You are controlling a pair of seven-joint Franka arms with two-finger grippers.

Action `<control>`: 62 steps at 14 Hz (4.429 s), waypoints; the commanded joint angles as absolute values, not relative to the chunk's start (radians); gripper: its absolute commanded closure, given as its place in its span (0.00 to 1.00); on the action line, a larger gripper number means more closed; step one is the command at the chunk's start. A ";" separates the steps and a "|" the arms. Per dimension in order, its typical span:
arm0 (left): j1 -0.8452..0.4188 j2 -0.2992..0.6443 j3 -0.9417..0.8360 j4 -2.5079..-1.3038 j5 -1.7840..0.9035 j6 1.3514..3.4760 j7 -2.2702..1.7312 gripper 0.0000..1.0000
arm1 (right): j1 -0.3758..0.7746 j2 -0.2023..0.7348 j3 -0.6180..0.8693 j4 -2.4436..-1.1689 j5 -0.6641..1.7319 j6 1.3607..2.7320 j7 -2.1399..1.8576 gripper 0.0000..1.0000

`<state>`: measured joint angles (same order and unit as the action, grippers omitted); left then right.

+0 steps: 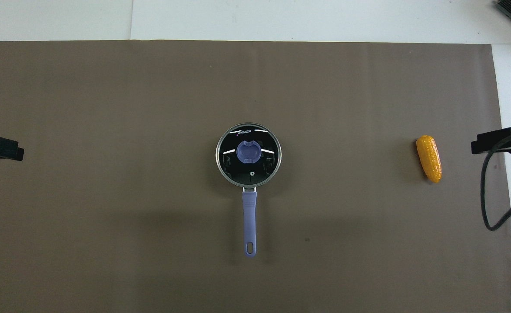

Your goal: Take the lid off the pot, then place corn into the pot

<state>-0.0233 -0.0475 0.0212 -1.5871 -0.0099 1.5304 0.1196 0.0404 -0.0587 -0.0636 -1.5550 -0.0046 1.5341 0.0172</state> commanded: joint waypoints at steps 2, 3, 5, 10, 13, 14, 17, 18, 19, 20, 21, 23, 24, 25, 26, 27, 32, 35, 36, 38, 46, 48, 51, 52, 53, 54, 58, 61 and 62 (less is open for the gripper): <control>-0.029 -0.064 0.028 -1.594 -0.012 1.523 0.132 0.00 | 0.031 -0.064 -0.057 -1.552 0.014 1.519 -0.008 0.00; -0.034 -0.064 0.028 -1.594 -0.014 1.522 0.133 0.00 | 0.031 -0.064 -0.058 -1.552 0.014 1.517 -0.009 0.00; -0.040 -0.066 0.018 -1.600 -0.014 1.523 0.130 0.00 | 0.029 -0.064 -0.064 -1.552 0.014 1.516 -0.011 0.00; -0.147 -0.060 0.017 -1.644 -0.014 1.543 0.117 0.00 | 0.029 -0.066 -0.063 -1.554 0.014 1.509 -0.012 0.00; -0.219 -0.061 0.015 -1.735 -0.015 1.653 0.126 0.00 | 0.028 -0.069 -0.066 -1.554 0.005 1.473 -0.009 0.00; -0.241 -0.060 0.015 -1.756 -0.015 1.684 0.124 0.00 | 0.028 -0.072 -0.063 -1.554 0.006 1.462 -0.011 0.00; -0.317 -0.051 0.017 -1.821 -0.015 1.791 0.112 0.00 | 0.037 -0.071 -0.054 -1.577 0.015 1.500 -0.006 0.00; -0.340 -0.045 0.017 -1.831 -0.015 1.822 0.095 0.00 | 0.035 -0.069 -0.054 -1.612 0.015 1.570 -0.011 0.00; -0.359 -0.037 0.015 -1.841 -0.015 1.847 0.051 0.00 | 0.035 -0.071 -0.054 -1.649 0.015 1.624 -0.011 0.00; -0.392 -0.017 0.017 -1.845 -0.015 1.874 0.005 0.00 | 0.035 -0.064 -0.054 -1.669 0.015 1.659 -0.011 0.00; -0.423 -0.002 0.017 -1.847 -0.015 1.906 -0.049 0.00 | 0.035 -0.054 -0.055 -1.695 0.014 1.695 -0.017 0.00; -0.472 0.035 0.017 -1.845 -0.015 1.963 -0.127 0.00 | 0.019 -0.043 -0.060 -1.741 0.014 1.761 -0.021 0.00; -0.491 0.060 0.017 -1.845 -0.015 1.986 -0.158 0.00 | -0.001 -0.022 -0.060 -1.765 0.014 1.796 -0.031 0.00; -0.520 0.090 0.017 -1.842 -0.015 2.012 -0.197 0.00 | -0.009 -0.011 -0.060 -1.784 0.014 1.831 -0.050 0.00; -0.553 0.124 0.017 -1.841 -0.015 2.052 -0.269 0.00 | -0.015 0.014 -0.060 -1.792 0.014 1.879 -0.052 0.00; -0.580 0.150 0.017 -1.835 -0.015 2.081 -0.326 0.00 | -0.032 0.061 -0.060 -1.798 0.014 1.914 -0.060 0.00; -0.655 0.254 0.018 -1.746 -0.002 2.122 -0.469 0.00 | -0.063 0.153 -0.060 -1.851 0.012 2.062 -0.112 0.00; -0.684 0.320 0.018 -1.631 0.000 2.073 -0.497 0.00 | -0.092 0.237 -0.060 -1.897 0.011 2.193 -0.228 0.00; -0.704 0.343 0.018 -1.597 -0.002 2.050 -0.500 0.00 | -0.103 0.265 -0.060 -1.907 0.011 2.251 -0.257 0.00; -0.704 0.366 0.018 -1.588 -0.003 2.059 -0.506 0.00 | -0.127 0.281 -0.060 -1.948 0.011 2.264 -0.261 0.00; -0.699 0.415 0.021 -1.577 -0.006 2.047 -0.520 0.00 | -0.130 0.291 -0.060 -2.010 0.003 2.284 -0.293 0.00; -0.699 0.512 0.023 -1.447 -0.003 1.979 -0.566 0.00 | -0.132 0.320 -0.058 -2.010 0.002 2.327 -0.331 0.00; -0.701 0.525 0.025 -1.420 -0.003 1.939 -0.581 0.00 | -0.130 0.341 -0.060 -2.010 0.002 2.399 -0.434 0.00; -0.701 0.525 0.025 -1.420 -0.003 1.939 -0.598 0.00 | -0.130 0.341 -0.060 -2.010 0.002 2.399 -0.434 0.00; -0.701 0.525 0.023 -1.422 -0.003 1.951 -0.600 0.00 | -0.130 0.341 -0.060 -2.010 0.002 2.399 -0.434 0.00; -0.701 0.525 0.025 -1.422 -0.002 1.953 -0.600 0.00 | -0.130 0.341 -0.058 -2.010 0.002 2.398 -0.434 0.00; -0.706 0.514 0.025 -1.424 0.000 1.954 -0.601 0.00 | -0.129 0.336 -0.060 -2.008 0.002 2.341 -0.437 0.00; -0.698 0.505 0.025 -1.431 0.000 1.956 -0.600 0.00 | -0.129 0.336 -0.058 -2.003 0.002 2.333 -0.446 0.14; -0.698 0.503 0.025 -1.433 0.000 1.954 -0.600 0.00 | -0.129 0.336 -0.058 -2.000 0.002 2.330 -0.446 0.44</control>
<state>-0.6893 0.5085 0.0144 -1.4427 -0.0119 1.9811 -0.5845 -0.1240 0.3448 -0.0619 -1.9999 -0.0042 2.3489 -0.4113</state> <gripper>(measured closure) 0.000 0.101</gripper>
